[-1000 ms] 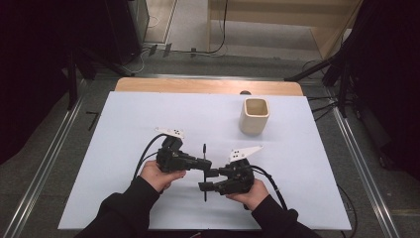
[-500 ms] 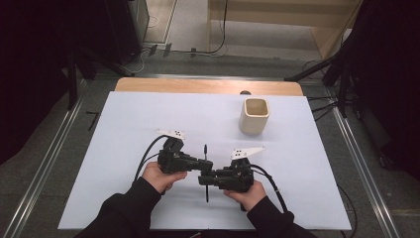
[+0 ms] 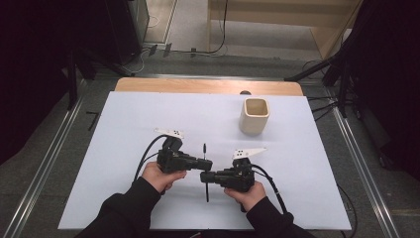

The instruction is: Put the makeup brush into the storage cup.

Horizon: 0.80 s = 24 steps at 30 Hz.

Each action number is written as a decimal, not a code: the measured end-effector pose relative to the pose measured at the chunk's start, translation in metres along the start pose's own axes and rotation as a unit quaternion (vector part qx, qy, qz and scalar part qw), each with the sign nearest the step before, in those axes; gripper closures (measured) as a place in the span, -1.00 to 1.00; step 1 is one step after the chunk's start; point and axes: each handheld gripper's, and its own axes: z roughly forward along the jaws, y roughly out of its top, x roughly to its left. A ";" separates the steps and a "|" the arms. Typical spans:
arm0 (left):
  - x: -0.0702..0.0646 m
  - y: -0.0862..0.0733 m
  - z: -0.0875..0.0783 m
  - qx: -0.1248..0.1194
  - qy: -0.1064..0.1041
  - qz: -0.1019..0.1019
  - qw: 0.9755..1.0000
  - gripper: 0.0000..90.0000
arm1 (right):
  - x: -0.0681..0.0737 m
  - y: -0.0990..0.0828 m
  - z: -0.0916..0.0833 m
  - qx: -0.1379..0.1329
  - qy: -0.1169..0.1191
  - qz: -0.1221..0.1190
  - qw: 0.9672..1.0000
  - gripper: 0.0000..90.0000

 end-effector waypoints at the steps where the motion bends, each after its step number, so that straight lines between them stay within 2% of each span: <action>1: 0.000 0.000 0.000 0.000 0.000 0.000 1.000 0.89 | 0.000 0.000 0.000 -0.001 0.000 -0.002 1.000 0.91; 8: 0.002 0.000 -0.003 0.002 -0.001 0.000 1.000 0.87 | 0.001 0.002 0.001 0.000 -0.002 -0.006 1.000 0.91; 12: 0.002 0.000 -0.004 0.002 0.002 -0.003 1.000 0.79 | 0.000 0.002 0.000 0.001 -0.003 -0.009 1.000 0.91; 14: 0.002 0.001 -0.004 0.002 0.009 -0.007 1.000 0.63 | 0.000 0.002 -0.001 0.000 -0.001 -0.009 1.000 0.91; 15: 0.001 0.002 -0.005 0.002 0.012 -0.012 1.000 0.47 | 0.000 0.003 -0.001 -0.002 -0.003 -0.009 1.000 0.91; 17: -0.001 0.002 -0.006 -0.007 0.022 0.001 1.000 0.20 | -0.001 0.003 -0.003 -0.001 -0.004 -0.006 1.000 0.91; 19: -0.003 0.002 -0.008 -0.018 0.038 0.021 0.999 0.00 | -0.002 0.004 -0.003 0.000 -0.007 -0.008 1.000 0.91; 22: -0.005 0.002 -0.011 -0.023 0.057 0.038 0.997 -0.14 | -0.002 0.004 -0.003 0.001 -0.011 -0.009 1.000 0.91; 24: -0.006 0.002 -0.013 -0.017 0.065 0.047 0.997 -0.21 | -0.003 0.004 -0.004 0.003 -0.014 -0.009 1.000 0.91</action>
